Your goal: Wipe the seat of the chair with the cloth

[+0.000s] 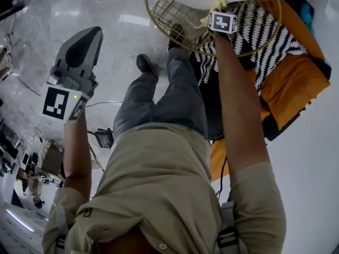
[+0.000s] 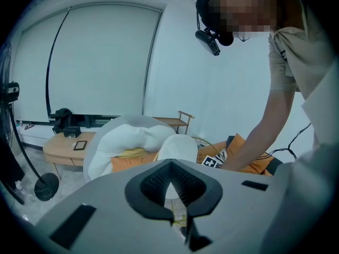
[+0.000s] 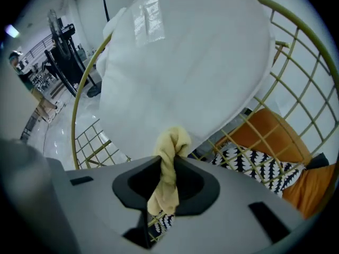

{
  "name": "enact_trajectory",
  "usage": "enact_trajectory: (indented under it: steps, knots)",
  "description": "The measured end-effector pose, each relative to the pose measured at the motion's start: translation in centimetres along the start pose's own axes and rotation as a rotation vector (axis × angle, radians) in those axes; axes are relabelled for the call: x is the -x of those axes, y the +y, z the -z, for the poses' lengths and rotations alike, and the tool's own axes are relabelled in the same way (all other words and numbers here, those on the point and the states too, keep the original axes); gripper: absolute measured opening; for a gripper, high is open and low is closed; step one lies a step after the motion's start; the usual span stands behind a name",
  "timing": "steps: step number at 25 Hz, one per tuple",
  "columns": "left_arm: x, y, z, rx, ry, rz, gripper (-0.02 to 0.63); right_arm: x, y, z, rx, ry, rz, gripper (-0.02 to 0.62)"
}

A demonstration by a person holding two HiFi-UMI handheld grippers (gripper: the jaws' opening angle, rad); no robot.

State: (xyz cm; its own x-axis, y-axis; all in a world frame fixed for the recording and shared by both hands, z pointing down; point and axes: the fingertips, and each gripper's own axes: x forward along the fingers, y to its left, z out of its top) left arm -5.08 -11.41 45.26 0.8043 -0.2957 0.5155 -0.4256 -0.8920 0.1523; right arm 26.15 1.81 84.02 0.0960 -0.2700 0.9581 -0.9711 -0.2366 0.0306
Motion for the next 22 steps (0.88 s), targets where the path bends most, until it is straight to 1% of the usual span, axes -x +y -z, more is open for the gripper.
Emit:
enact_trajectory:
  steps: [3, 6, 9, 11, 12, 14, 15, 17, 19, 22]
  knots:
    - [1.5, -0.3, -1.6, -0.018, -0.032, -0.021, 0.015, 2.3, 0.2, -1.5, 0.024, -0.062, 0.003, 0.08]
    - [3.2, -1.3, -2.7, -0.026, -0.066, -0.022, 0.015, 6.3, -0.8, -2.3, 0.035, -0.132, 0.043, 0.08]
    - [5.8, -1.6, -3.2, -0.036, -0.073, -0.012, 0.015, 9.9, -0.9, -1.5, -0.016, -0.164, 0.045, 0.08]
    - [8.1, -1.3, -3.5, -0.039, -0.068, -0.03, 0.015, 12.9, 0.0, -2.1, -0.046, -0.202, 0.033, 0.08]
    - [9.3, -1.3, -4.0, -0.041, -0.086, -0.044, 0.015, 14.6, 0.3, -2.8, -0.057, -0.236, 0.026, 0.08]
    - [11.6, -1.6, -5.4, -0.062, -0.148, -0.069, 0.015, 18.6, 0.7, -3.8, -0.088, -0.317, 0.008, 0.08]
    - [12.8, -1.9, -6.1, -0.079, -0.18, -0.076, 0.015, 21.1, 0.9, -4.0, -0.105, -0.357, -0.002, 0.079]
    - [15.3, -2.4, -6.9, -0.097, -0.216, -0.084, 0.015, 26.5, 1.6, -4.2, -0.125, -0.441, -0.024, 0.078]
    - [17.4, -2.7, -7.2, -0.11, -0.237, -0.09, 0.015, 31.9, 2.6, -4.9, -0.114, -0.532, -0.053, 0.077]
    - [19.9, -3.3, -8.2, -0.133, -0.281, -0.12, 0.014, 40.0, 4.3, -7.8, -0.044, -0.687, -0.121, 0.075]
